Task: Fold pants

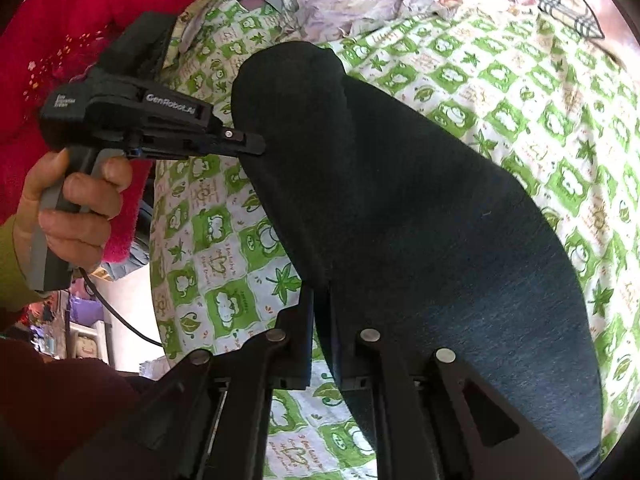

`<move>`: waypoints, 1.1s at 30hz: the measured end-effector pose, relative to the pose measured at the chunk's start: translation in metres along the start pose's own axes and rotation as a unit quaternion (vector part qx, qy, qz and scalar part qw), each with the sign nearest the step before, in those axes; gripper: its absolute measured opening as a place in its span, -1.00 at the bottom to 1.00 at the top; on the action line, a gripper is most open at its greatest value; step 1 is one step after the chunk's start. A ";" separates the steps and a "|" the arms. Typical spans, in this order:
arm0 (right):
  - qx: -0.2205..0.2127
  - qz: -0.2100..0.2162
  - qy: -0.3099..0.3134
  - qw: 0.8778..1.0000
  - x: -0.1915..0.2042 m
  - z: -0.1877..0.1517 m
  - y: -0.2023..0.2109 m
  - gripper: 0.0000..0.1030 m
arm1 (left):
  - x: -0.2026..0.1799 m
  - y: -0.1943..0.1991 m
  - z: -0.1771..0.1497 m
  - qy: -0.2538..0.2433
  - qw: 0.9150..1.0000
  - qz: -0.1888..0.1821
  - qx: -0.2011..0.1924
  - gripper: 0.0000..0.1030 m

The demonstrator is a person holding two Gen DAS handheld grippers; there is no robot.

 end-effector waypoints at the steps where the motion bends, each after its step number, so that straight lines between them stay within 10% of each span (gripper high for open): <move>1: 0.001 0.000 0.001 1.000 0.001 0.000 -0.001 -0.79 | -0.001 0.002 0.001 -0.007 1.000 0.005 -0.003 -0.78; 7: 0.000 0.007 -0.006 1.000 0.004 0.003 0.000 -0.74 | 0.008 0.013 0.008 0.001 1.000 0.016 0.002 -0.60; 16: -0.042 0.029 -0.063 0.997 -0.006 0.024 0.020 -0.68 | 0.033 0.023 0.020 0.064 0.997 0.036 0.016 0.25; 23: -0.088 -0.010 -0.143 0.986 -0.064 0.052 0.040 -0.13 | 0.039 0.017 0.028 0.076 0.996 0.048 0.029 0.38; 33: -0.078 -0.025 -0.219 0.972 -0.133 0.078 0.016 -0.13 | 0.047 -0.007 0.044 0.115 0.991 0.046 0.054 0.38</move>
Point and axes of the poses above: each gripper's, at about its wrist camera, not at the fingertips, and y roughly against the way its jaws point, x to its left, z to its top, the point moved 9 cm from there along -y, roughly the way its jaws point, and after that the axes turned 8 degrees about -x, right-handed, at the moved point
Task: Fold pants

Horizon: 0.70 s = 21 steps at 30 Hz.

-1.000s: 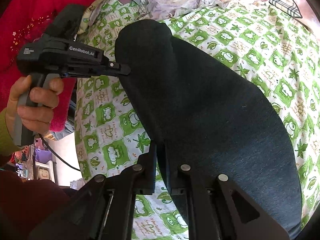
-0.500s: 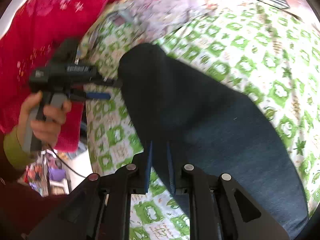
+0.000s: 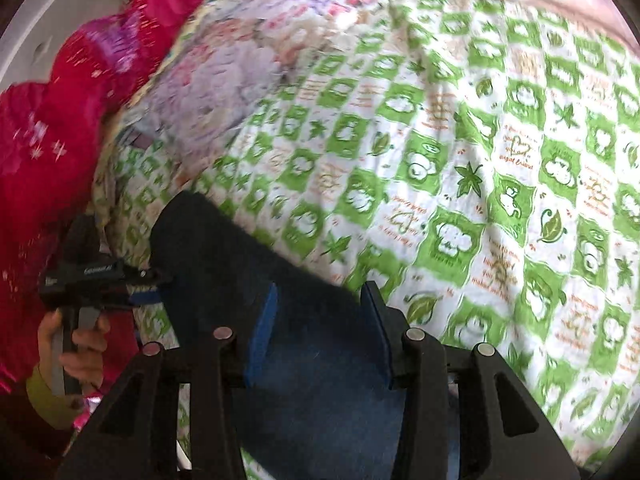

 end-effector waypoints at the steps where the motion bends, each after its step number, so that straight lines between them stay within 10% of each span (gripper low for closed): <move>1: 0.006 -0.001 -0.005 1.000 -0.004 0.001 -0.005 -0.13 | 0.000 -0.001 0.002 0.003 1.000 -0.001 0.000 0.38; 8: 0.081 -0.010 0.021 0.996 -0.007 -0.018 -0.044 -0.14 | 0.001 -0.010 0.008 0.012 1.000 -0.007 -0.009 0.34; 14: 0.085 -0.001 0.055 0.995 0.005 -0.028 -0.043 -0.64 | -0.014 -0.012 0.007 -0.042 0.999 -0.007 -0.033 -0.26; 21: 0.046 0.020 0.100 0.994 0.028 -0.020 -0.012 -0.73 | -0.035 0.028 0.003 -0.093 0.986 -0.116 -0.077 -0.69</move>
Point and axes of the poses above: each gripper's, at about its wrist camera, not at the fingertips, and y roughly against the way its jaws point, x to its left, z to its top, the point moved 9 cm from there along -y, roughly the way its jaws point, and after that the axes turned 8 degrees about -x, right-handed, at the moved point
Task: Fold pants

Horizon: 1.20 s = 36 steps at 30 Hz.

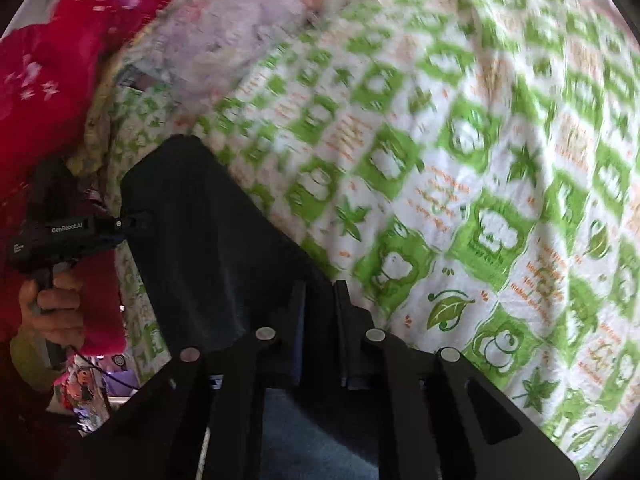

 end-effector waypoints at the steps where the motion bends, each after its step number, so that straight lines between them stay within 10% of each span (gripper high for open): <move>1: -0.011 0.008 0.011 1.000 0.005 0.003 0.006 -0.74 | -0.005 0.009 0.001 -0.007 1.000 -0.019 -0.009 -0.69; 11: -0.063 -0.011 0.027 0.998 -0.009 0.019 0.021 -0.77 | -0.008 0.035 0.002 -0.026 0.995 -0.085 -0.043 -0.70; 25: -0.025 -0.134 0.085 0.987 -0.022 0.011 -0.028 -0.82 | 0.020 -0.019 -0.021 -0.144 0.988 0.052 -0.018 -0.63; 36: -0.074 -0.174 -0.024 0.982 -0.054 0.021 0.016 -0.69 | 0.015 0.002 0.001 -0.211 0.964 0.152 -0.060 0.04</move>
Point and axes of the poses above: each gripper's, at about its wrist camera, not at the fingertips, and y roughly against the way its jaws point, x to its left, z to its top, the point moved 9 cm from there along -y, roughly the way its jaws point, and after that the axes turned 8 degrees about -x, right-handed, at the moved point
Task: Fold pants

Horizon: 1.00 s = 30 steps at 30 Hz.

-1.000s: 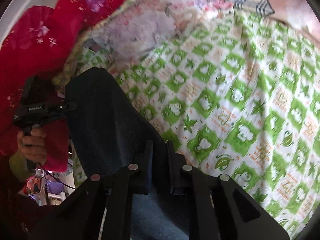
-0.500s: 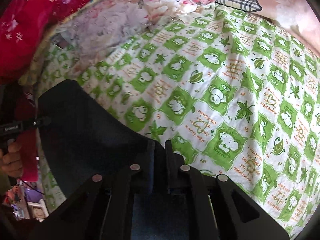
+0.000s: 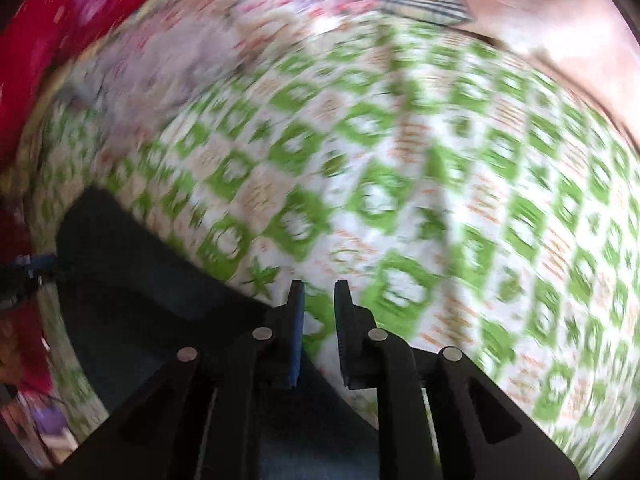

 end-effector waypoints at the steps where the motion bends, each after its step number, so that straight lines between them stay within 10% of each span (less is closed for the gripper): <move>1: -0.003 -0.001 -0.016 1.000 -0.006 -0.001 0.007 -0.69 | 0.002 0.004 0.004 0.000 1.000 0.008 -0.005 0.04; 9: -0.021 0.005 -0.100 0.995 -0.040 -0.046 0.067 -0.16 | -0.010 0.035 0.040 0.019 0.999 -0.009 -0.039 0.13; 19: -0.031 -0.030 -0.194 0.980 -0.079 -0.124 0.127 -0.16 | -0.129 0.030 0.029 -0.098 0.992 -0.081 -0.009 0.19; 30: -0.056 -0.076 -0.312 0.945 -0.142 -0.198 0.189 -0.16 | -0.288 0.030 -0.011 -0.268 0.949 -0.165 0.027 0.28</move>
Point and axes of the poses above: each gripper's, at about its wrist camera, not at the fingertips, and y roughly against the way its jaws point, x to its left, z to its top, the point moved 9 cm from there along -y, roughly the way its jaws point, and after that the axes turned 8 degrees about -x, right-handed, at the moved point
